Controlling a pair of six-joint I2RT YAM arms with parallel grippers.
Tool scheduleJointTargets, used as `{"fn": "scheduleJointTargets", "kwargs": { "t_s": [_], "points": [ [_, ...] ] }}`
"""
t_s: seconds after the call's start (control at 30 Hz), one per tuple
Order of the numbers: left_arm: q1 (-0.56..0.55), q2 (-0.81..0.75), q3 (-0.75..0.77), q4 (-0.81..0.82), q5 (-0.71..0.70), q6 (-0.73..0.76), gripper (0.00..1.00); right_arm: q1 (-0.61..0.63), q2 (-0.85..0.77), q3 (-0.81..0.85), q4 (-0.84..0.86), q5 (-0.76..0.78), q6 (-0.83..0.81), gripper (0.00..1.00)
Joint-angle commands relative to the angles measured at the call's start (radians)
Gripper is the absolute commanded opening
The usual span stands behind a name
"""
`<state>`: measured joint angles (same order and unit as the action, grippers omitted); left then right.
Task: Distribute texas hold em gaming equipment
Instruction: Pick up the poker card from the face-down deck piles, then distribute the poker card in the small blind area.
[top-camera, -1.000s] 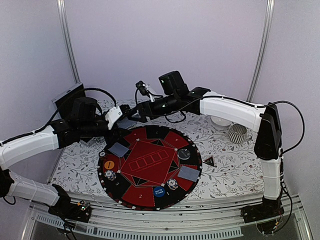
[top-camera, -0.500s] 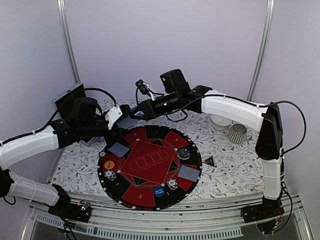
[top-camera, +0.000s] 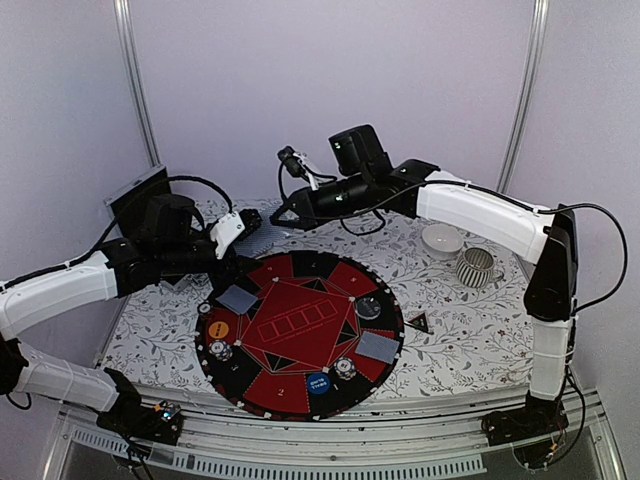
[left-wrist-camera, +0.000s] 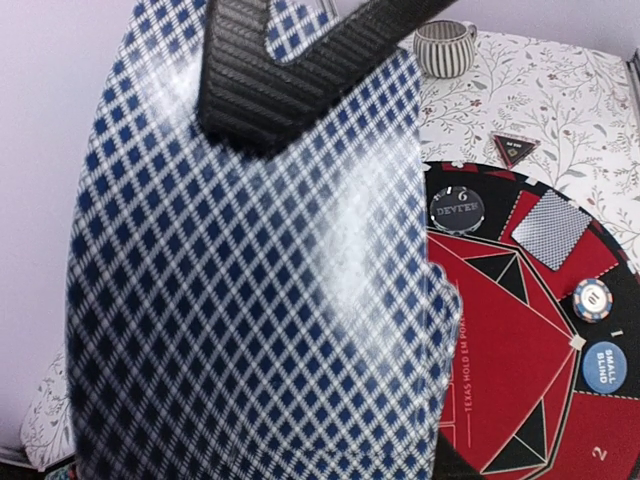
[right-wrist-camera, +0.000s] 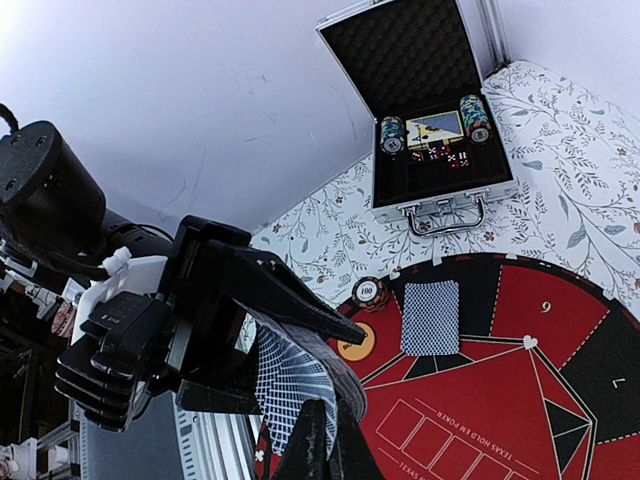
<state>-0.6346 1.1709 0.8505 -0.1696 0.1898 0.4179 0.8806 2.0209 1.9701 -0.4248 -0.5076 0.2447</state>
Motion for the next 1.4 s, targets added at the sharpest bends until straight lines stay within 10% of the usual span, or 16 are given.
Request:
{"fn": "scheduleJointTargets", "kwargs": {
  "t_s": [0.0,0.4,0.8,1.37],
  "points": [
    [-0.008,-0.008,-0.008,0.023,-0.005,-0.002,0.44,-0.005,-0.051,0.018,-0.031,0.025,-0.01,0.02],
    [0.004,0.004,0.005,0.025,-0.074,-0.033,0.44,-0.059,-0.268,-0.118,0.085,-0.043,0.142,0.02],
    [0.018,-0.022,0.003,0.04,-0.113,-0.056,0.44,-0.167,-0.665,-1.165,0.514,0.302,0.787,0.02],
    [0.019,-0.042,-0.007,0.043,-0.102,-0.057,0.45,-0.067,-0.466,-1.481,0.921,0.288,1.123,0.02]
  ]
}}
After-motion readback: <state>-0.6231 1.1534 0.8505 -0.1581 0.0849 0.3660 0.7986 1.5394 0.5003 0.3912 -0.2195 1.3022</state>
